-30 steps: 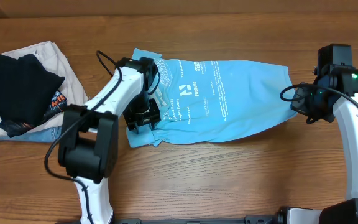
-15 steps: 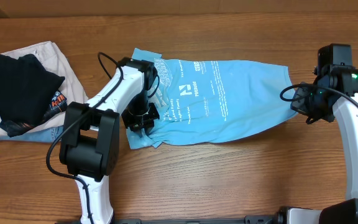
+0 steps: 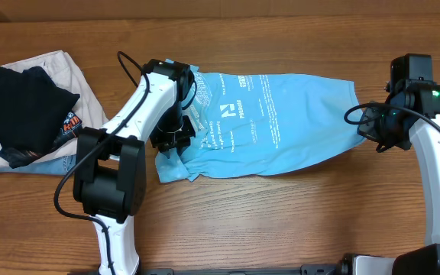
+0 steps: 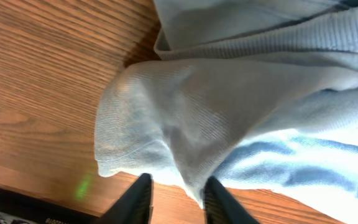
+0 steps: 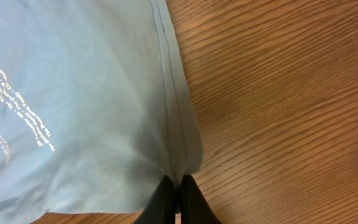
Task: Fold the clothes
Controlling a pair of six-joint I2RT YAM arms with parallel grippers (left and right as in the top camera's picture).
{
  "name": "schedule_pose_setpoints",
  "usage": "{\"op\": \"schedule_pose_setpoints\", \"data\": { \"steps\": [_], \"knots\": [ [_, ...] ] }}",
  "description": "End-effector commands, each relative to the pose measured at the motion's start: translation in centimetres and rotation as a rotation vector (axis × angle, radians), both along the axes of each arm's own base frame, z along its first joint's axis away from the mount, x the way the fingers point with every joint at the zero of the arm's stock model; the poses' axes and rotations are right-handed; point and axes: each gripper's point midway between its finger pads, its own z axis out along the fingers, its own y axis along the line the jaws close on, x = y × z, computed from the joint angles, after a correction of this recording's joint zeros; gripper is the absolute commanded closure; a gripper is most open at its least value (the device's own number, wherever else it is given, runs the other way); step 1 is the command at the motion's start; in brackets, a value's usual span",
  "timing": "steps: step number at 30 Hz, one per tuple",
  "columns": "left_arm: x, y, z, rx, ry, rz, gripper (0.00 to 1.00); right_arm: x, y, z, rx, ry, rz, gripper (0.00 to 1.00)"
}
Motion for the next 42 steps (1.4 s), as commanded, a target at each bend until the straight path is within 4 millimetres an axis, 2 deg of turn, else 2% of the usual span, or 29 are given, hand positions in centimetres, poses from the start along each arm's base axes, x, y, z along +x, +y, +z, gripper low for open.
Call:
{"op": "schedule_pose_setpoints", "data": {
  "steps": [1, 9, 11, 18, 21, 24, 30, 33, 36, 39, 42],
  "knots": [
    [-0.2, -0.9, -0.2, 0.008, -0.005, -0.039, 0.62, 0.3, -0.2, 1.0, -0.020, -0.033, 0.006, 0.96],
    [-1.0, -0.8, -2.1, 0.020, 0.000, -0.053, 0.63, 0.1, -0.2, 1.0, -0.025, -0.023, 0.028, 0.96],
    [-1.0, -0.8, -2.2, 0.021, -0.001, -0.053, 0.66, 0.1, -0.2, 1.0, -0.025, -0.024, 0.031, 0.96],
    [-0.7, 0.5, -2.1, 0.052, -0.004, -0.039, 0.67, 0.1, -0.2, 1.0, -0.025, -0.024, 0.030, 0.96],
    [-0.5, 0.8, -2.1, 0.059, -0.008, -0.034, 0.75, 0.1, -0.2, 1.0, -0.025, -0.024, 0.030, 0.96],
    [-0.5, 0.9, -2.1, 0.060, -0.010, -0.034, 0.96, 0.1, -0.2, 1.0, -0.025, -0.024, 0.030, 0.96],
    [0.0, 1.4, -1.9, 0.089, -0.028, -0.045, 0.96, 0.1, -0.2, 1.0, -0.024, -0.023, 0.030, 0.96],
    [0.5, 1.4, 0.1, 0.087, -0.032, -0.071, 0.96, 0.2, -0.1, 1.0, -0.018, -0.028, 0.024, 0.96],
    [1.4, 1.4, 3.2, 0.074, -0.067, -0.096, 0.96, 1.0, 0.9, 1.2, 0.041, -0.068, 0.041, 0.96],
    [2.6, 1.9, 8.3, 0.059, -0.168, -0.109, 0.96, 1.5, 1.5, 2.4, 0.069, -0.120, 0.052, 0.96],
    [3.2, 3.2, 13.1, 0.054, -0.287, -0.086, 0.96, 1.7, 1.5, 4.7, 0.059, -0.190, 0.054, 0.96]
  ]
}}
